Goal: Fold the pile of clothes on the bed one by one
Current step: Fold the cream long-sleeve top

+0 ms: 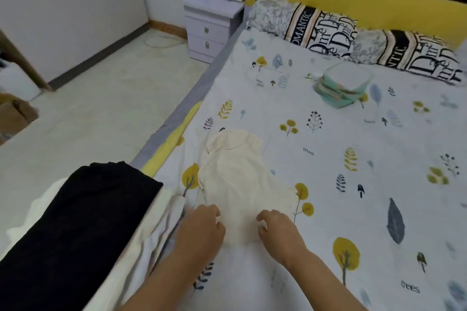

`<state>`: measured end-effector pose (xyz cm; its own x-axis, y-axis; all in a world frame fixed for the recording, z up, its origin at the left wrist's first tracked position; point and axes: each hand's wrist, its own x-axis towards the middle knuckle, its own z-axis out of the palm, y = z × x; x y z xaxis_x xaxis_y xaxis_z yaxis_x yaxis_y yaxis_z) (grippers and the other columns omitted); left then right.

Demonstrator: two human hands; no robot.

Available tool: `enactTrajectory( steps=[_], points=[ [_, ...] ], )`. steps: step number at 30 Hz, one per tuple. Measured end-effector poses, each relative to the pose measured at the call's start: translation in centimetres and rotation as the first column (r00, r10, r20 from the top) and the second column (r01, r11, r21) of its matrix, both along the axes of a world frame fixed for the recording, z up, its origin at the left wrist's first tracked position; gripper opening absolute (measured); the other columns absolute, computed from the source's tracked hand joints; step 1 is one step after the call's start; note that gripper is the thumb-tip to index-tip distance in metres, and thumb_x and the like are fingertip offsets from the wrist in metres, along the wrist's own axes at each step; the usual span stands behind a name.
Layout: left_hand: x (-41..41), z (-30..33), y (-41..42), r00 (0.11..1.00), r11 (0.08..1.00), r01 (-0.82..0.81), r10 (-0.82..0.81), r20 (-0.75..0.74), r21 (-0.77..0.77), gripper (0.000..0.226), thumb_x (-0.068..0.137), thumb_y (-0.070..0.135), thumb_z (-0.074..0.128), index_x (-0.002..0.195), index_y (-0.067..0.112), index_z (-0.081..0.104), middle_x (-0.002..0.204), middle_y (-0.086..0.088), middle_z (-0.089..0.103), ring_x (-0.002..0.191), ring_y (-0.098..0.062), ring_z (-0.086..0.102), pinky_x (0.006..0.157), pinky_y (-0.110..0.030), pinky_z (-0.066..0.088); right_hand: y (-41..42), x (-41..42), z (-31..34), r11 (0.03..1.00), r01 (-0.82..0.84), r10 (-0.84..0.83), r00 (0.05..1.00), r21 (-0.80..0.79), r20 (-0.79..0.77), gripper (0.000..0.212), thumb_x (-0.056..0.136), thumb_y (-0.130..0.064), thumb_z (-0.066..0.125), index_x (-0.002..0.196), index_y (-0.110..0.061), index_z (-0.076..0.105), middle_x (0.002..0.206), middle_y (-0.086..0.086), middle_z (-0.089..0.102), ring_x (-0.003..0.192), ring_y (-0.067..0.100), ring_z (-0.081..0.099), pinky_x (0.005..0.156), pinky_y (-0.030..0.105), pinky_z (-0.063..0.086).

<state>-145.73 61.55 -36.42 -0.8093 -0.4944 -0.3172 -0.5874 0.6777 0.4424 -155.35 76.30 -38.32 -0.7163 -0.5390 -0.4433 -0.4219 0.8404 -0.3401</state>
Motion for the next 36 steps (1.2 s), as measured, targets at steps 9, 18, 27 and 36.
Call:
enactTrajectory(
  steps=[9,18,27,36],
  points=[
    [-4.6,-10.1,-1.4,0.967,0.980,0.098,-0.051,0.251,-0.176,0.057,0.097,0.020,0.033,0.148,0.016,0.006,0.153,-0.018,0.008,0.141,-0.032,0.010,0.113,-0.033,0.018,1.2,-1.6,-8.5,0.998,0.042,-0.043,0.999,0.056,0.019,0.066,0.090,-0.027,0.046,0.147,-0.027,0.013,0.155,0.005,0.008,0.140,0.026,0.016,0.108,0.034,0.028],
    [-9.7,-13.9,-3.2,0.861,0.797,-0.467,0.508,-0.009,0.384,0.086,0.085,0.009,0.062,0.147,0.001,0.004,0.146,-0.019,0.034,0.131,-0.033,0.037,0.104,-0.035,0.031,0.7,-0.5,-14.1,0.975,-0.175,0.160,0.980,0.137,0.118,0.077,0.088,-0.030,0.052,0.148,-0.035,0.004,0.156,-0.003,-0.021,0.143,0.032,-0.013,0.114,0.052,0.006],
    [-8.5,-5.8,1.8,0.942,0.780,-0.130,0.290,-0.169,0.612,0.026,0.077,0.007,0.053,0.094,0.024,0.063,0.083,0.010,0.065,0.080,-0.001,0.060,0.062,-0.014,0.044,-0.8,-1.7,-6.8,0.849,0.369,-0.224,0.900,-0.377,0.375,0.117,0.071,-0.040,0.076,0.147,-0.027,-0.013,0.149,-0.020,-0.002,0.138,-0.002,0.006,0.114,0.019,0.016],
    [-6.5,7.7,3.6,0.941,0.644,0.223,0.053,-0.333,0.732,0.016,0.067,0.026,0.061,0.077,0.036,0.067,0.067,0.014,0.063,0.063,0.001,0.055,0.059,-0.014,0.041,3.5,-1.4,6.0,0.632,0.431,-0.314,0.902,-0.644,0.296,0.032,0.076,-0.017,0.066,0.078,-0.043,0.048,0.072,-0.012,0.061,0.059,0.005,0.054,0.055,0.020,0.045]
  ],
)
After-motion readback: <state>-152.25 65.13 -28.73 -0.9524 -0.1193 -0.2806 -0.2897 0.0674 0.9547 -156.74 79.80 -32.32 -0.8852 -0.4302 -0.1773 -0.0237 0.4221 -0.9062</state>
